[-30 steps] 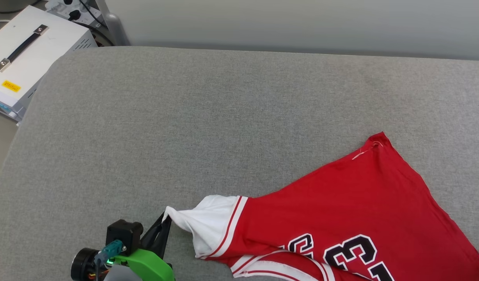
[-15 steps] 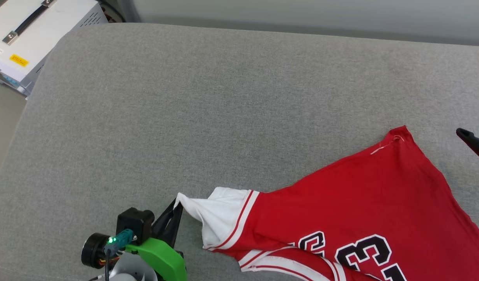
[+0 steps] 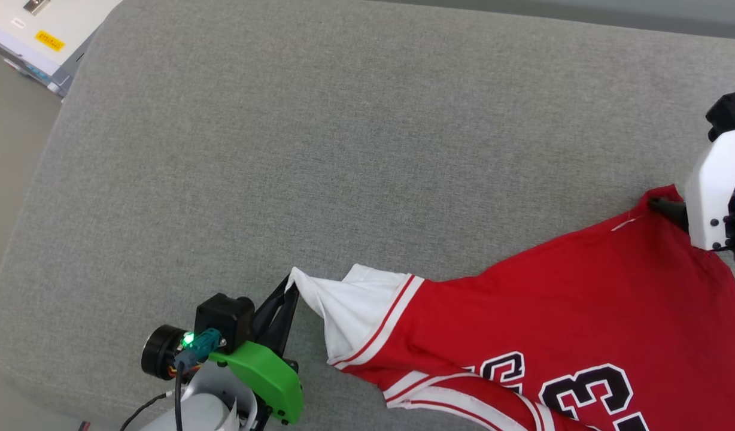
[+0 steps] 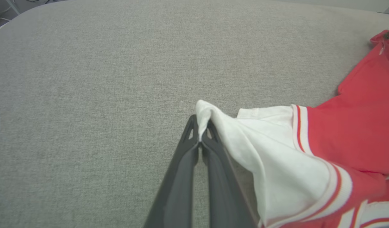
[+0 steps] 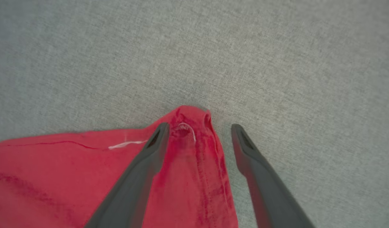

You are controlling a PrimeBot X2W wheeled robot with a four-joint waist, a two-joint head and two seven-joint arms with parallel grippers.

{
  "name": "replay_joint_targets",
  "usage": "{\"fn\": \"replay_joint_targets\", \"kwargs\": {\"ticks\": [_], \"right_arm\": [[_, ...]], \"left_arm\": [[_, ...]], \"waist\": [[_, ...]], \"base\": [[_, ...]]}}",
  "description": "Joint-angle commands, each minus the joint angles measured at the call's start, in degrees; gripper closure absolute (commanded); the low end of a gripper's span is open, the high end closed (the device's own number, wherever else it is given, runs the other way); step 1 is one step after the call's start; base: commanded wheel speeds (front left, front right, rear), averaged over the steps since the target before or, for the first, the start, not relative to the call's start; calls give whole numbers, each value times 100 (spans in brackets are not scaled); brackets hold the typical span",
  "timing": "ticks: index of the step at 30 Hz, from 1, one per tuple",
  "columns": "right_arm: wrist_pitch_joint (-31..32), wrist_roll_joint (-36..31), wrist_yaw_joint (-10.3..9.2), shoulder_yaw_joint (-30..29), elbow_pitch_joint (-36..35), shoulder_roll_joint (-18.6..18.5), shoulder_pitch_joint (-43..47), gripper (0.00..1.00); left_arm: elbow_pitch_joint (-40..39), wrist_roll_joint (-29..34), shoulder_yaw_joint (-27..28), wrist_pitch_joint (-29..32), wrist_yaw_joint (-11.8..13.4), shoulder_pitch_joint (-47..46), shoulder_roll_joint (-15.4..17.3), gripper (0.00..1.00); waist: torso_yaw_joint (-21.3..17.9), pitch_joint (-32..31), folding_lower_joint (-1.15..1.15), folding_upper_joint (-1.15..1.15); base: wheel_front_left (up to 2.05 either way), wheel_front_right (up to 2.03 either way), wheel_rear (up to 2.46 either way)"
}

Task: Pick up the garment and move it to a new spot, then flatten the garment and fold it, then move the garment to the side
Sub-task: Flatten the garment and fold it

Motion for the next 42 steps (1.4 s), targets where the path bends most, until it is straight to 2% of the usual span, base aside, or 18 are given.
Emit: {"fn": "replay_joint_targets", "kwargs": {"ticks": [1,9,10,11,16,20,29,35,42], "right_arm": [[-77,-41,-5,87,145,48,-99,0],[-253,166,-5,1005,943,155,87,0],[-327,217,-5,1039,979,159,86,65],[-415,278,-5,1081,1020,159,78,100],[-984,411,-5,1222,1077,78,-82,100],[-1677,489,-5,1243,1003,-29,-180,100],[-3028,414,-5,1093,398,-279,-49,100],[-3504,307,-5,705,-43,-265,34,100],[-3637,-2,-5,89,-535,-84,-163,100]], "left_arm": [[37,29,17,-41,-38,-107,-48,100],[295,31,44,-103,-179,-230,-193,100],[327,27,50,-110,-194,-232,-202,100],[367,18,58,-117,-213,-231,-210,100],[531,-11,88,-146,-301,-188,-190,100],[598,8,120,-166,-360,-169,-124,100],[357,69,530,-203,-393,-404,251,100],[-6,190,782,-141,-353,-940,404,100],[-94,378,971,155,-601,-2002,548,100]], "waist": [[127,156,0,31],[183,249,0,31],[175,238,0,31],[160,215,0,31],[47,-18,0,31],[-41,-320,0,31],[-342,-925,0,31],[-547,-1137,0,31],[-740,-975,0,31]], "base": [[0,0,0],[0,0,0],[0,0,0],[0,0,0],[0,0,0],[0,0,0],[0,0,0],[0,0,0],[0,0,0]]}}
